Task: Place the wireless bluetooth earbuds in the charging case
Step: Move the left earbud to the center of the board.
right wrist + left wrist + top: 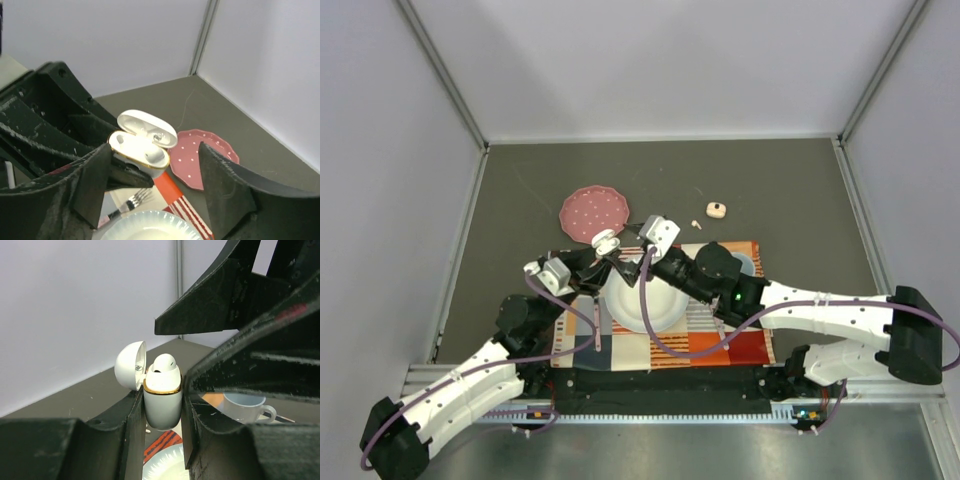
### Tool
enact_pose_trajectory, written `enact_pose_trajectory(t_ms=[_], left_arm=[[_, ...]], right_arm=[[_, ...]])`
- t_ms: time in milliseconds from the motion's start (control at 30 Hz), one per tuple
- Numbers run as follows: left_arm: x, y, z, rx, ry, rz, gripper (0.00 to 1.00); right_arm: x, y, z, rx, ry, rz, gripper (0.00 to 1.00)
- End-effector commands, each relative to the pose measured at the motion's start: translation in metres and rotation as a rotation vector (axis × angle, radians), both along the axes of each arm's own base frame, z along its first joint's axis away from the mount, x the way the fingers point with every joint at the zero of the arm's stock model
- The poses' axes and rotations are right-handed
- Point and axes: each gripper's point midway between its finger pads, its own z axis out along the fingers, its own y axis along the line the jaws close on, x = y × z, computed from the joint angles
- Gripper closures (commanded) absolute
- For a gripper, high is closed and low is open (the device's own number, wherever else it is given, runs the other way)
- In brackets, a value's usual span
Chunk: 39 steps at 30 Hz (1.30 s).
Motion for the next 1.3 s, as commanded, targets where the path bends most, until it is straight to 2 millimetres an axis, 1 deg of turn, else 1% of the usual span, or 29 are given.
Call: enact_pose_trajectory(t_ms=[0,33,100,133,200,233,267,300,333,400,467,533,600,633,667,733,767,800,833,867,900,933,967,1000,1033,1067,1100,1167,1267], left_arm=[[-0.005,0.010,0.028,-0.081,-0.079,0.018,1.00],[-0.005,0.010,0.029,-0.082,-0.079,0.020,1.00],[-0.005,0.011,0.028,-0.080,-0.080,0.021,1.00],[-0.005,0.012,0.029,-0.085,-0.081,0.028,1.00],[-0.005,0.012,0.028,-0.085,-0.079,0.028,1.00],[-0.005,0.013,0.028,-0.084,-0.080,0.029,1.00],[-0.006,0.013,0.028,-0.086,-0.081,0.030,1.00],[-0.005,0.013,0.027,-0.082,-0.081,0.031,1.00],[-0.005,0.013,0.028,-0.084,-0.081,0.032,1.00],[-0.005,0.014,0.028,-0.089,-0.078,0.034,1.00],[-0.005,0.014,0.030,-0.088,-0.077,0.031,1.00],[-0.006,0.013,0.031,-0.086,-0.076,0.029,1.00],[-0.007,0.015,0.033,-0.093,-0.083,0.033,1.00],[-0.007,0.016,0.032,-0.093,-0.082,0.034,1.00],[-0.008,0.018,0.034,-0.102,-0.087,0.039,1.00],[-0.009,0.020,0.033,-0.099,-0.088,0.044,1.00],[-0.010,0.021,0.035,-0.103,-0.093,0.046,1.00],[-0.011,0.023,0.036,-0.106,-0.095,0.051,1.00],[-0.011,0.023,0.034,-0.100,-0.090,0.050,1.00],[-0.013,0.025,0.036,-0.106,-0.097,0.052,1.00],[-0.013,0.025,0.035,-0.103,-0.096,0.052,1.00],[-0.014,0.027,0.037,-0.108,-0.099,0.054,1.00],[-0.015,0.028,0.037,-0.111,-0.101,0.058,1.00],[-0.015,0.029,0.036,-0.112,-0.100,0.061,1.00],[-0.015,0.029,0.036,-0.111,-0.099,0.062,1.00],[-0.016,0.031,0.036,-0.110,-0.100,0.067,1.00],[-0.016,0.032,0.037,-0.110,-0.102,0.071,1.00],[-0.016,0.034,0.037,-0.111,-0.104,0.078,1.00],[-0.017,0.036,0.038,-0.108,-0.109,0.089,1.00]], right_arm=[[-0.013,-0.003,0.024,0.061,0.029,0.031,0.24],[-0.015,-0.009,0.036,0.094,0.029,0.033,0.20],[-0.018,-0.017,0.049,0.132,0.027,0.035,0.17],[-0.021,-0.025,0.062,0.170,0.021,0.033,0.15],[-0.021,-0.033,0.073,0.198,0.022,0.021,0.14],[-0.020,-0.041,0.080,0.220,0.030,-0.001,0.14],[-0.018,-0.045,0.081,0.226,0.038,-0.014,0.14],[-0.013,-0.051,0.088,0.243,0.046,-0.029,0.13],[-0.012,-0.052,0.083,0.240,0.111,-0.025,0.13],[-0.001,-0.061,0.091,0.298,0.195,-0.049,0.13],[0.005,-0.069,0.090,0.323,0.234,-0.075,0.13],[0.022,-0.080,0.086,0.367,0.314,-0.132,0.12],[0.042,-0.092,0.071,0.376,0.418,-0.207,0.12],[0.048,-0.095,0.065,0.370,0.448,-0.228,0.12],[0.056,-0.097,0.050,0.335,0.497,-0.266,0.12],[0.073,-0.106,0.034,0.334,0.577,-0.331,0.12],[0.079,-0.107,0.016,0.289,0.629,-0.370,0.12],[0.086,-0.111,0.007,0.287,0.676,-0.391,0.12],[0.090,-0.110,-0.002,0.269,0.704,-0.398,0.11],[0.092,-0.108,-0.004,0.272,0.735,-0.401,0.10],[0.096,-0.107,-0.027,0.217,0.793,-0.438,0.10],[0.102,-0.109,-0.027,0.219,0.817,-0.452,0.09],[0.104,-0.108,-0.035,0.222,0.874,-0.462,0.09],[0.108,-0.108,-0.055,0.193,0.934,-0.507,0.09],[0.114,-0.109,-0.055,0.213,0.967,-0.535,0.08],[0.117,-0.109,-0.064,0.242,1.027,-0.575,0.06],[0.119,-0.108,-0.081,0.205,1.072,-0.610,0.05],[0.125,-0.102,-0.084,0.212,1.108,-0.626,0.01],[0.134,-0.097,-0.103,0.201,1.146,-0.675,0.01]])
